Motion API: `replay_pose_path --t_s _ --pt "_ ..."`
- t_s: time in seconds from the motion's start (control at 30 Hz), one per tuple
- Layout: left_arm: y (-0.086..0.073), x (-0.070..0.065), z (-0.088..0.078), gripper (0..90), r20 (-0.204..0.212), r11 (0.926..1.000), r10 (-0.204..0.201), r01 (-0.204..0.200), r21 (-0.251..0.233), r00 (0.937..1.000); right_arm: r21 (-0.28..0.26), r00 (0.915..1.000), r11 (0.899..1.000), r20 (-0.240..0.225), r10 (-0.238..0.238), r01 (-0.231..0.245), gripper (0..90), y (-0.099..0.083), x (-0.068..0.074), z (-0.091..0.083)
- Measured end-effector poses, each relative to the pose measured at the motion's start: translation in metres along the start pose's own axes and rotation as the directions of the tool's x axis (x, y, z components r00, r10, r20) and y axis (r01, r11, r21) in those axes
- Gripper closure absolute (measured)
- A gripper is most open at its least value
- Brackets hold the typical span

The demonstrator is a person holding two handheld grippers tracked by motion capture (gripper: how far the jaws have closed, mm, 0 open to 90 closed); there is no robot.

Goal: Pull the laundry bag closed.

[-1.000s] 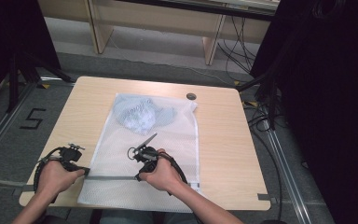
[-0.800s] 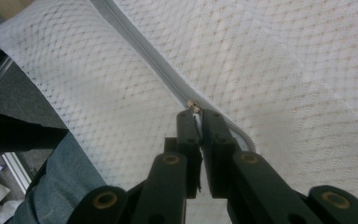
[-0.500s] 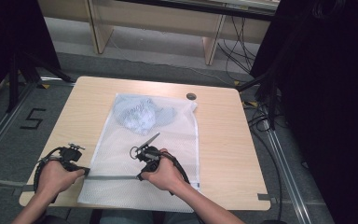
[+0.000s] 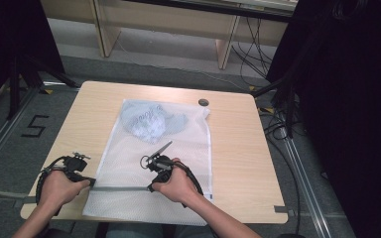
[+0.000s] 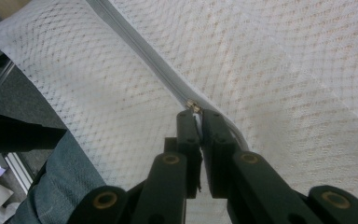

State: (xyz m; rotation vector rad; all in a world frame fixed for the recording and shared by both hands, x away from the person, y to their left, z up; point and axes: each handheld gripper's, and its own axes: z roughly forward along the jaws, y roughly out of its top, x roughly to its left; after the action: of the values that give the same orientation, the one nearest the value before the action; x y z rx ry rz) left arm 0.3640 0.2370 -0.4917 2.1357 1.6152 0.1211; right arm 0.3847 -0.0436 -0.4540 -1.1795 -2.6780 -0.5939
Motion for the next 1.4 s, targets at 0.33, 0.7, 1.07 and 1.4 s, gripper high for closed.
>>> replay_pose_path --t_s 0.33,0.7,1.07,1.4 --pt "-0.0001 0.0001 0.0 90.0 0.0 1.0 -0.001 0.001 0.0 1.0 -0.016 0.9999 1.0 -0.009 0.007 -0.007 87.0 -0.0011 -0.0006 -0.0003" --pt "0.0002 0.0004 -0.0006 90.0 -0.002 0.9999 0.011 -0.011 0.008 0.9999 -0.006 1.0 1.0 -0.001 0.007 -0.007 87.1 -0.003 -0.0032 -0.0054" --pt "0.0004 0.0002 -0.0007 90.0 -0.003 0.9999 0.012 -0.012 0.011 0.9999 0.0 1.0 1.0 -0.003 0.008 -0.008 87.1 -0.0068 -0.005 -0.008" --pt "0.0004 0.0003 -0.0006 90.0 -0.003 0.9999 0.013 -0.013 0.01 0.9999 -0.012 1.0 1.0 0.005 -0.002 0.002 87.0 -0.0096 -0.0086 -0.0098"
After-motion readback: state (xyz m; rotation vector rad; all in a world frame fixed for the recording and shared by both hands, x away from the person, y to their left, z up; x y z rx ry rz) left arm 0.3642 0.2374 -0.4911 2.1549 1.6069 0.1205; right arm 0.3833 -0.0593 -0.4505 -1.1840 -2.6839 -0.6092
